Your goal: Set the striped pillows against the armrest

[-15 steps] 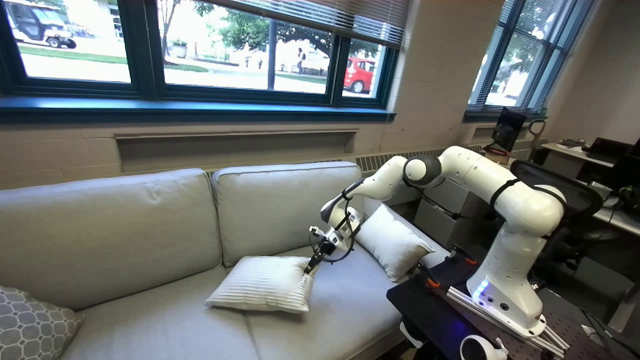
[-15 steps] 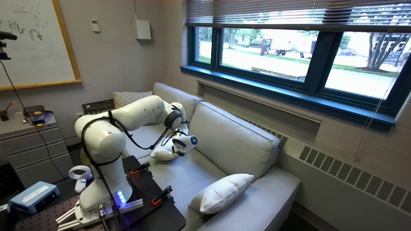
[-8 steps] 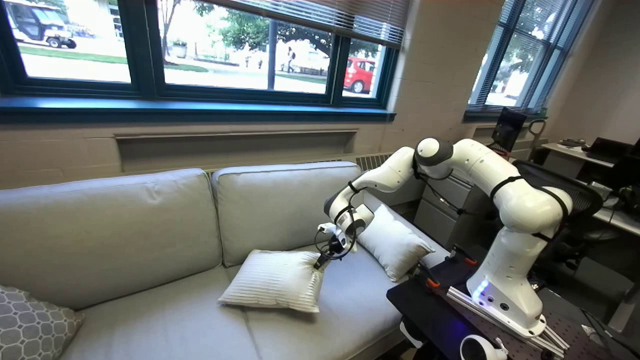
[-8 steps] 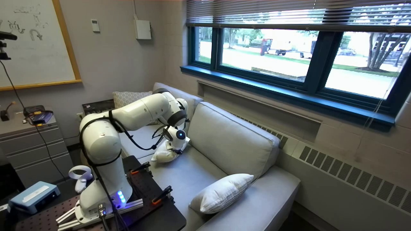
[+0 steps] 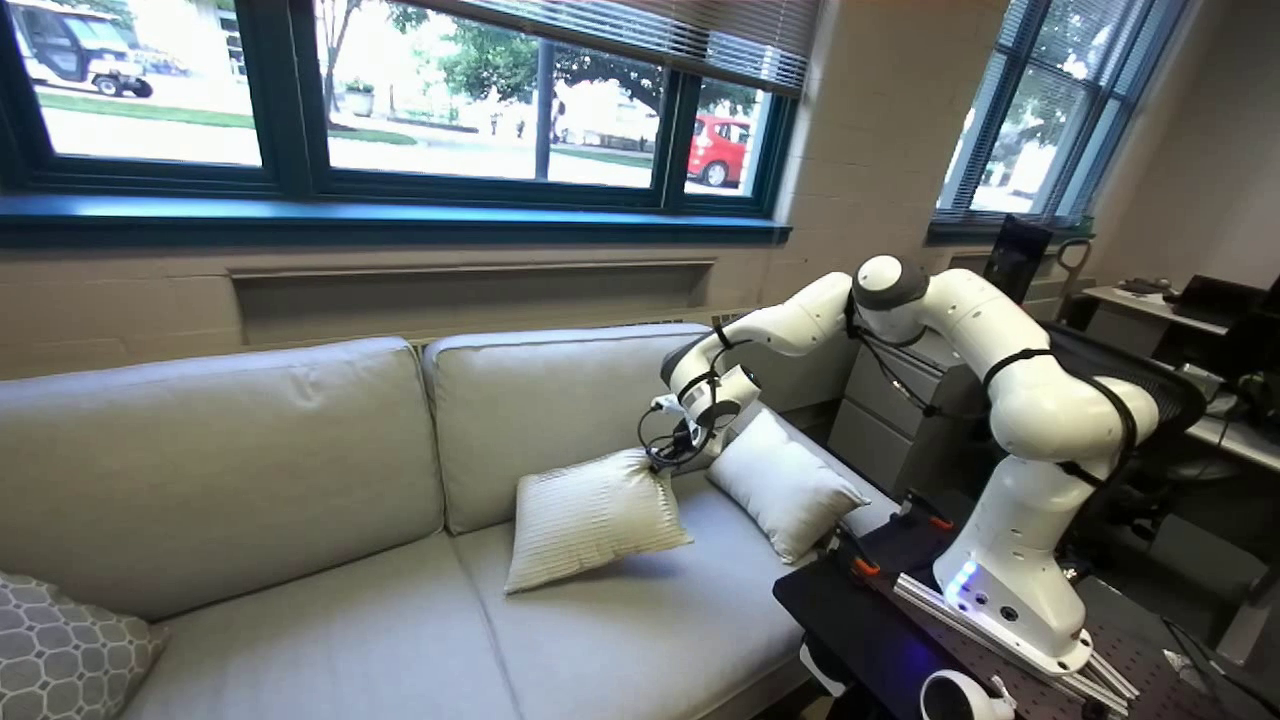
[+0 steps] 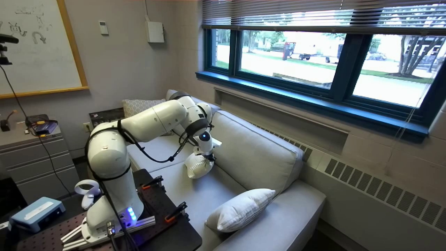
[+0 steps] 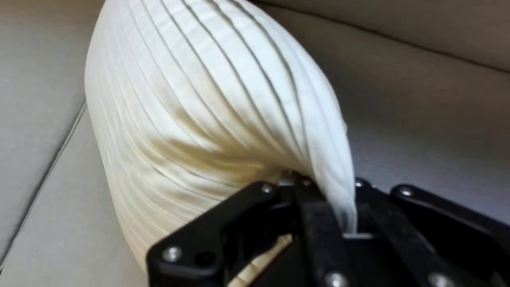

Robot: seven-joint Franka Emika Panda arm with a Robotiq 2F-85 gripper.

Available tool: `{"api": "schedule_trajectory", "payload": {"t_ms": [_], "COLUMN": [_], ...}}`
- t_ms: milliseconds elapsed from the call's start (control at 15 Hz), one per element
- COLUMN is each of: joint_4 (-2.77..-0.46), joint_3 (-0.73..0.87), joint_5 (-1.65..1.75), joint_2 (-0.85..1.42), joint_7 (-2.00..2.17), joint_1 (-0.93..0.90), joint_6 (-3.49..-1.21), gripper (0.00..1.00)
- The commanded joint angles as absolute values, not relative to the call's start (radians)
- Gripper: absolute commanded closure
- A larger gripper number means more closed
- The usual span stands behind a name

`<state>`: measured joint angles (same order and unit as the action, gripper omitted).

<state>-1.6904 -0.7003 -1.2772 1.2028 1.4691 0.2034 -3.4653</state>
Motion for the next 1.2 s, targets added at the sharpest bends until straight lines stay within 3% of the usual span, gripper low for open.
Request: {"api": "schedule_trajectory", "payload": {"t_ms": [0,667,1133], "joint_4": [-1.706,-1.665,-1.611], "joint_3": [-0.609,-0.355,-0.318], "joint_5": [-1.175,-1.008,-0.904], "joint_2": [1.117,1.077,1.139], "joint_7": [1.701,2.202,2.533], "joint_1": [0.166,0.002,-0.011], "joint_6": [-3.464,-3.455,-3.464], "gripper": [0.9,0.9,0.9]}}
